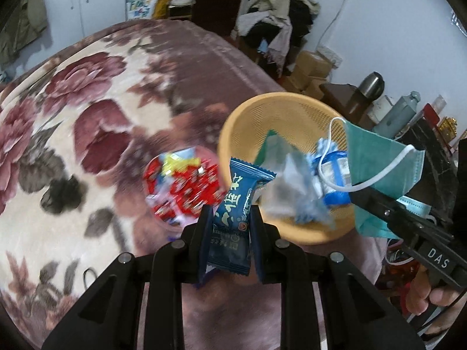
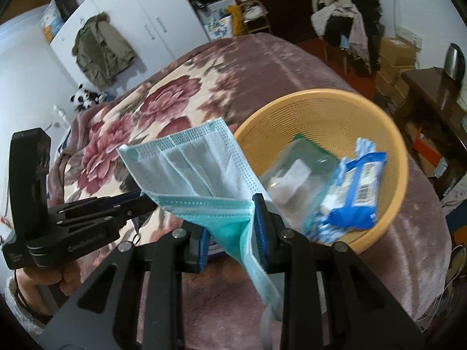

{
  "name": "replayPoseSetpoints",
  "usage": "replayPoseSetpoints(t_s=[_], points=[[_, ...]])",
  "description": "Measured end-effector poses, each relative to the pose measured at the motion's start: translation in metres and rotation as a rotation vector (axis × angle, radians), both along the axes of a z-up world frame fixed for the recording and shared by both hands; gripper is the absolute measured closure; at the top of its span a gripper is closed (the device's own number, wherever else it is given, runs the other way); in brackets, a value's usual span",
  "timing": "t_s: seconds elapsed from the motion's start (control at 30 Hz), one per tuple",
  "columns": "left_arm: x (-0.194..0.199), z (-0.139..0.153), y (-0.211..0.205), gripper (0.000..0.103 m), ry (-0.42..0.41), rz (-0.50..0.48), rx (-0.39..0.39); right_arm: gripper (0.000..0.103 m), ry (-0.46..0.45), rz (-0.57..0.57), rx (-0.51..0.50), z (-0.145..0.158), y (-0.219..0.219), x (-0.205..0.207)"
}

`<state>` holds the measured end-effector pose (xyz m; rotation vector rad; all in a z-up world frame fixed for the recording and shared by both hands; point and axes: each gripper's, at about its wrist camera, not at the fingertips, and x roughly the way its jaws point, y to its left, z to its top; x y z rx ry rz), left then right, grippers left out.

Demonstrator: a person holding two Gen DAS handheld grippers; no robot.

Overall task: Organize soft objects
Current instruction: 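Carry the candy wrapper and face mask over the yellow basket with both tools, then open both tools to drop the wrapper and mask into the basket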

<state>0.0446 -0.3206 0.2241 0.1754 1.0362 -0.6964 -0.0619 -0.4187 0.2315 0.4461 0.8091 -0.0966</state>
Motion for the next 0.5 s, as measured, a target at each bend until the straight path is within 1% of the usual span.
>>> replayPoseSetpoints(t_s=[0.23, 0.5], points=[[0.012, -0.006, -0.050, 0.079, 0.019, -0.041, 0.000, 0.076, -0.002, -0.071, 0.035, -0.005, -0.038, 0.001], [0.039, -0.015, -0.091, 0.079, 0.022, -0.065, 0.014, 0.076, -0.014, -0.113, 0.077, -0.010, -0.070, 0.018]])
